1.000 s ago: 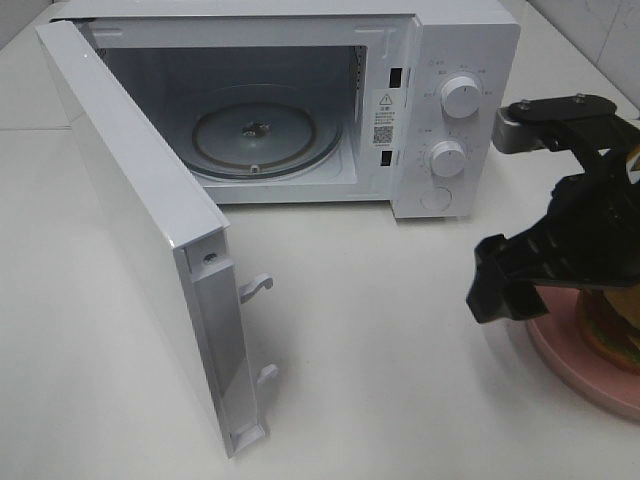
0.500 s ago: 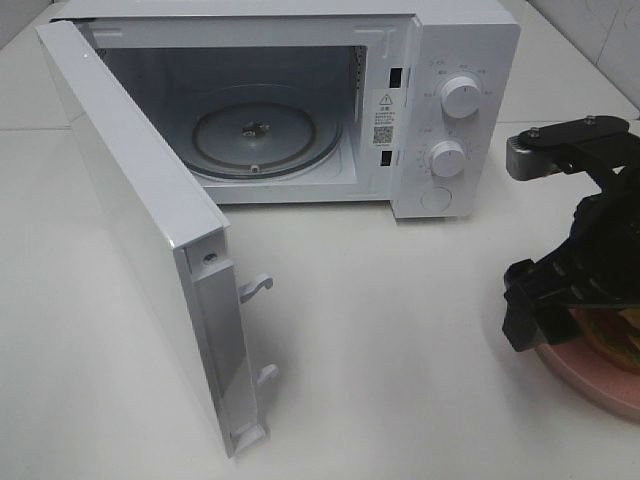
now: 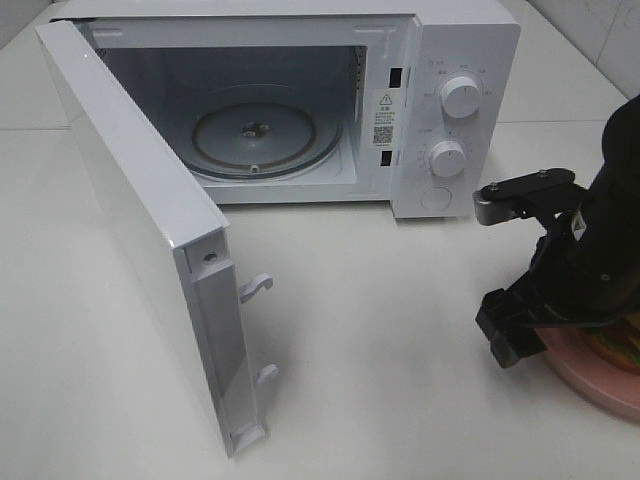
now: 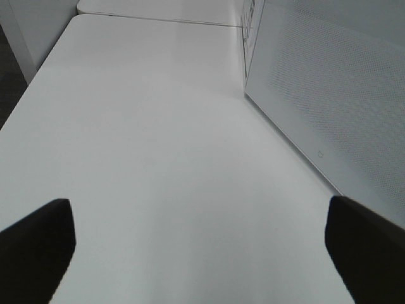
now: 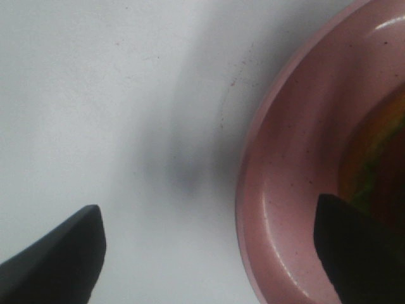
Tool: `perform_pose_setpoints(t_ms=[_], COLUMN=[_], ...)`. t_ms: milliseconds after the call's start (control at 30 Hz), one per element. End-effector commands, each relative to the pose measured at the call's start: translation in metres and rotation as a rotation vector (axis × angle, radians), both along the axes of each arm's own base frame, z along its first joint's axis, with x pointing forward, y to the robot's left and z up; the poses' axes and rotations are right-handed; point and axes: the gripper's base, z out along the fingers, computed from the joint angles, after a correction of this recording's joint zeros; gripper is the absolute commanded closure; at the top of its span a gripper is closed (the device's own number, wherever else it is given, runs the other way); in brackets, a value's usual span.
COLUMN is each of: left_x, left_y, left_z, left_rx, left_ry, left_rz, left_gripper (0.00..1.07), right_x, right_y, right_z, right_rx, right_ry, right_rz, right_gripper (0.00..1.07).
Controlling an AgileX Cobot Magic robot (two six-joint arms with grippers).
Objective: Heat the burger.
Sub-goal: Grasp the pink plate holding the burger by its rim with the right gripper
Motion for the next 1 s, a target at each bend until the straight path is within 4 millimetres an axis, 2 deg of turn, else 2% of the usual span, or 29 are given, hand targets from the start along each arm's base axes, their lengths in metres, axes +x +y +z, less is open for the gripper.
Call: perform_pose_setpoints(t_ms=[33,167,367,533,833,933,967,1000], left_x=[-0.001,-0.001,-0.001,-0.001,-0.001,-0.001,-0.001,-0.001], left_y=[0.000,0.000,0.000,0.000,0.000,0.000,0.000,0.000], left_z=[0.000,0.000,0.000,0.000,0.000,0.000,0.000,0.000], left_rx=[-0.003,-0.003,-0.003,-0.003,-0.003,-0.003,-0.003,-0.003], left_ry=[-0.022,-0.022,-0.022,-0.022,-0.022,-0.022,-0.022,-0.022], left_rz=[0.000,0.000,0.000,0.000,0.000,0.000,0.000,0.000], left_gripper=[0.07,0.07,0.07,0.07,0.07,0.07,0.07,0.07], right_x=[0.005,0.010,0.014,0.015,0.016,0.016,0.015,0.015], right_y=[0.001,0.004,0.005,0.006,0.006,0.005,0.005,0.005], right_z=[-0.009,-0.024,-0.033,-0.048,-0.050,-0.050,-0.050,-0.050], right_rx=[0.003,0.013,0.022,0.009,0.008,-0.001,-0.007,-0.007], right_ry=[-0.005,-0.005,-0.011,0.020,0.014,0.023,0.029,0.029], right_rz=[-0.013,-0.026,-0.029,-0.022,-0.011,-0.009,-0.007,-0.007], right_gripper=[0.21,0.22,0.23,0.24,0.26,0.33,0.41,0.41])
